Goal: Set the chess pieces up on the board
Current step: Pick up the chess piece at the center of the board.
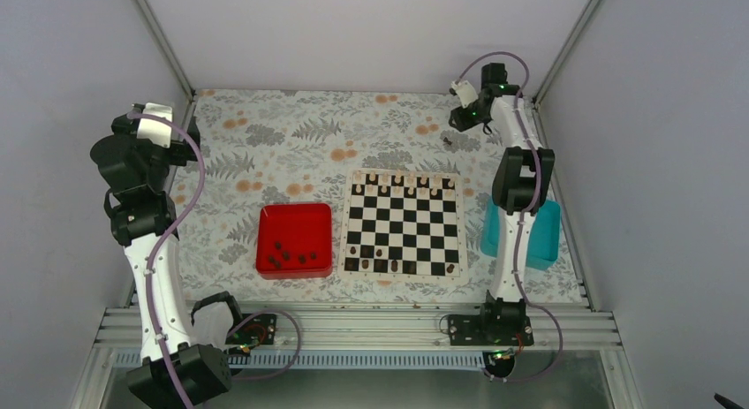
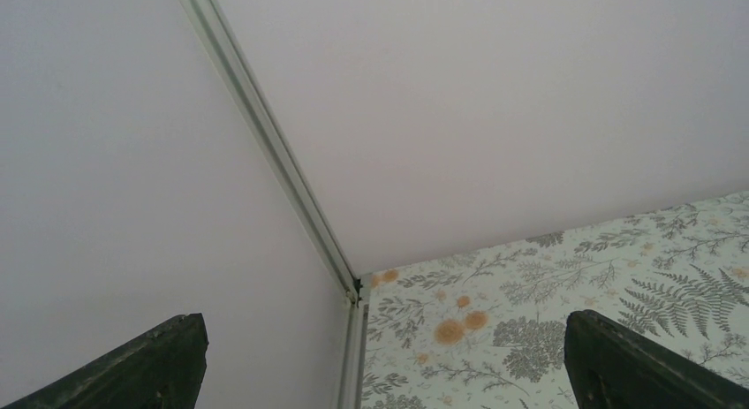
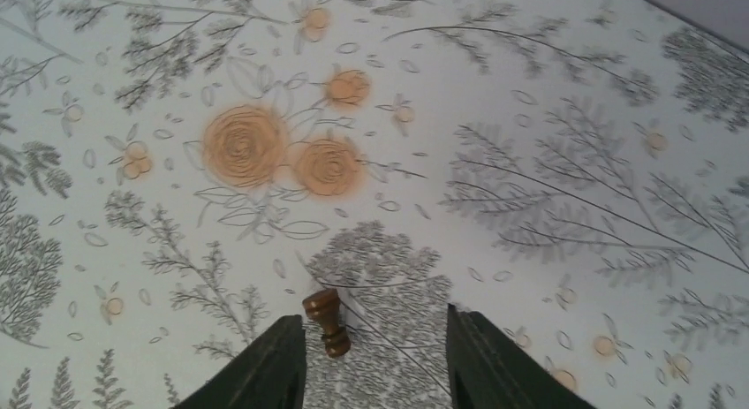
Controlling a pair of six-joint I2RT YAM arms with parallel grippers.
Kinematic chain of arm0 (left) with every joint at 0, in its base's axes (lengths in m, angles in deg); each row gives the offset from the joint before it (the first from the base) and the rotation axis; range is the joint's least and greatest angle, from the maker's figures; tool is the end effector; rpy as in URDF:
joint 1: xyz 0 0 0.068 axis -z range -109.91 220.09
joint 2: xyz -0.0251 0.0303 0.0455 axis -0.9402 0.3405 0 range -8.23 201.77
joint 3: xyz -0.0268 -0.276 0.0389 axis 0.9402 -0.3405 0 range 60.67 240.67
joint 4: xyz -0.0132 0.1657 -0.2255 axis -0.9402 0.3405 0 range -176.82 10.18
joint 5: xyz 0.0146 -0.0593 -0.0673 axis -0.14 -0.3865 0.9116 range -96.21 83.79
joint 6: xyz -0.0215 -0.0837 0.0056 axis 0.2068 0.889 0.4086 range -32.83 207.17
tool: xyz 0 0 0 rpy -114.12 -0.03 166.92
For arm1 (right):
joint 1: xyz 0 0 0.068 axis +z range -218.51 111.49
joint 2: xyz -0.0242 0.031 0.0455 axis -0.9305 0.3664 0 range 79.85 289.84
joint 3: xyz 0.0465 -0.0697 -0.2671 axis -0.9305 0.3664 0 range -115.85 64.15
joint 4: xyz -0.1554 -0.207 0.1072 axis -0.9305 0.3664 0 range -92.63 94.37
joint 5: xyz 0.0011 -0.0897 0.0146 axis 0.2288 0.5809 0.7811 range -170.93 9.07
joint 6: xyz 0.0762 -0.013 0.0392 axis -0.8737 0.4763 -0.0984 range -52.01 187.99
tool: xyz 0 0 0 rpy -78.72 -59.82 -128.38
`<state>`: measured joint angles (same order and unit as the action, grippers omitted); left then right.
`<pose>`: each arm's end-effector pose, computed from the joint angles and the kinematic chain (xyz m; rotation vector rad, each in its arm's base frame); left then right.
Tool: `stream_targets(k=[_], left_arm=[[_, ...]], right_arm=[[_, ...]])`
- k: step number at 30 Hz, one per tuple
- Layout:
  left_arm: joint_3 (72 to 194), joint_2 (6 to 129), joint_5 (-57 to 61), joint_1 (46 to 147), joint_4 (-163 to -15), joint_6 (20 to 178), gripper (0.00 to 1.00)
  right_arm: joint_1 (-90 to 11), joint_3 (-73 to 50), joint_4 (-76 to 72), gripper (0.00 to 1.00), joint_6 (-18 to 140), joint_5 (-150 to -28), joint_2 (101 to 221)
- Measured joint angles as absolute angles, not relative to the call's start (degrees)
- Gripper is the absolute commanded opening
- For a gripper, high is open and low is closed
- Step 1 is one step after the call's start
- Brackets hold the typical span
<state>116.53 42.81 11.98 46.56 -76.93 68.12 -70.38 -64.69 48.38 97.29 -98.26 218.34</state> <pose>0.2427 0.0797 0.3936 0.1766 1.6543 0.3014 0.5668 0.0043 0.1797 -0.7074 2.4666 0.1960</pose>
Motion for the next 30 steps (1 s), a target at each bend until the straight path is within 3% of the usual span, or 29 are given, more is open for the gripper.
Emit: stream_targets(k=[9,16,30], left_arm=[[116.35,42.94,13.84,46.56,-77.30,68.14,1.00],[116.35,43.01,14.43,46.56,-77.28,68.14,1.00],[116.35,43.12,15.09,46.56,-77.26,68.12,1.00]], right_arm=[[-67.12,-56.14,46.36,0.43,96.13,-98.08,218.23],[-67.77,-49.80,46.39,0.36,98.03,-96.70,216.51],[-69.33,-44.21,46.45,0.38,100.89,-97.21,211.43]])
